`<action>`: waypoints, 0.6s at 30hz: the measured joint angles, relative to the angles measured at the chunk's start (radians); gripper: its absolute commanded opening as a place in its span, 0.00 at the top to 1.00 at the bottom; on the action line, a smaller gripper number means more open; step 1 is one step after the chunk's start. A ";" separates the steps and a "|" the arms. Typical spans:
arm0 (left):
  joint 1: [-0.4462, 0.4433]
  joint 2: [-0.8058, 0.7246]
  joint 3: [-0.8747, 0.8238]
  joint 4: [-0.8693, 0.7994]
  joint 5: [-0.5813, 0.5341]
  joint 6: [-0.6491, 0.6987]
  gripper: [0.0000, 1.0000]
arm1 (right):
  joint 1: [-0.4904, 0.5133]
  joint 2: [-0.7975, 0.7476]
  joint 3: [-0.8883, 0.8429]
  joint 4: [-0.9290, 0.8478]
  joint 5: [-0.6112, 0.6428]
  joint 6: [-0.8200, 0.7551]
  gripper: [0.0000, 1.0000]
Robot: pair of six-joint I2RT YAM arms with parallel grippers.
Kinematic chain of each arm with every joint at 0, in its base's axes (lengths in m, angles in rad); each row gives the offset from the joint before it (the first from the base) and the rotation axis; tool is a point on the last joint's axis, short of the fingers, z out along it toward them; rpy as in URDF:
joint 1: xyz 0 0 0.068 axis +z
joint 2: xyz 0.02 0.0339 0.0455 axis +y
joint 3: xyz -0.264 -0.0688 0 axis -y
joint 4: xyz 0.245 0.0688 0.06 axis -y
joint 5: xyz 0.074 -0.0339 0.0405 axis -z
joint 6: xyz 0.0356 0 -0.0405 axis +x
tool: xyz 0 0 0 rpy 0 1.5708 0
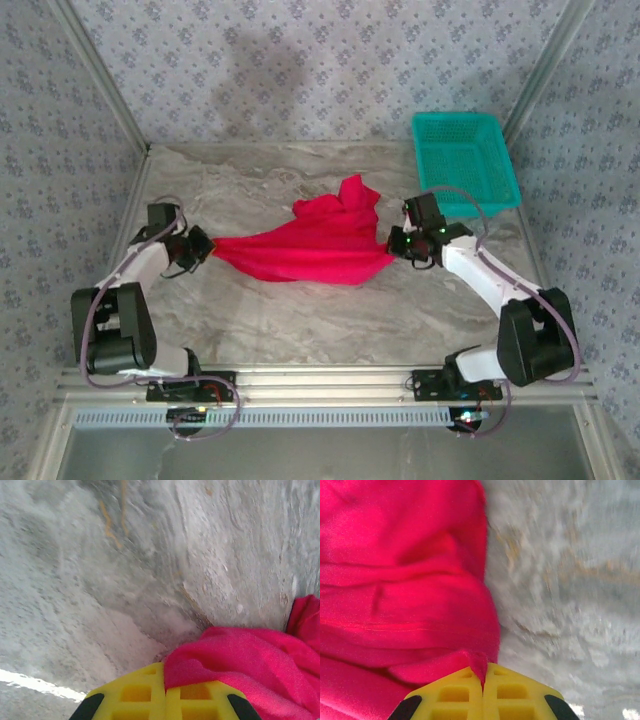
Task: Fold the inside-out t-shirt
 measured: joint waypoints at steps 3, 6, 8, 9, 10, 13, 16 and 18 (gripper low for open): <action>-0.076 -0.045 0.002 0.013 -0.030 0.035 0.65 | -0.002 -0.009 -0.003 0.042 -0.025 0.003 1.00; -0.174 -0.119 0.009 0.016 -0.092 0.099 0.40 | -0.001 -0.035 0.000 0.095 -0.049 -0.002 1.00; -0.260 -0.180 0.011 0.030 -0.137 0.162 0.31 | -0.001 -0.055 0.000 0.117 -0.063 -0.010 1.00; -0.317 -0.215 0.011 0.044 -0.160 0.209 0.26 | 0.000 -0.066 0.000 0.128 -0.069 -0.014 1.00; -0.370 -0.243 0.011 0.060 -0.175 0.251 0.23 | 0.000 -0.076 -0.001 0.139 -0.076 -0.019 1.00; -0.522 -0.301 -0.002 0.148 -0.181 0.402 0.19 | 0.001 -0.109 -0.014 0.175 -0.096 -0.031 1.00; -0.640 -0.277 -0.011 0.230 -0.180 0.542 0.20 | 0.001 -0.146 -0.057 0.224 -0.128 -0.040 1.00; -0.681 -0.211 -0.003 0.268 -0.180 0.601 0.21 | 0.001 -0.175 -0.096 0.250 -0.151 -0.048 1.00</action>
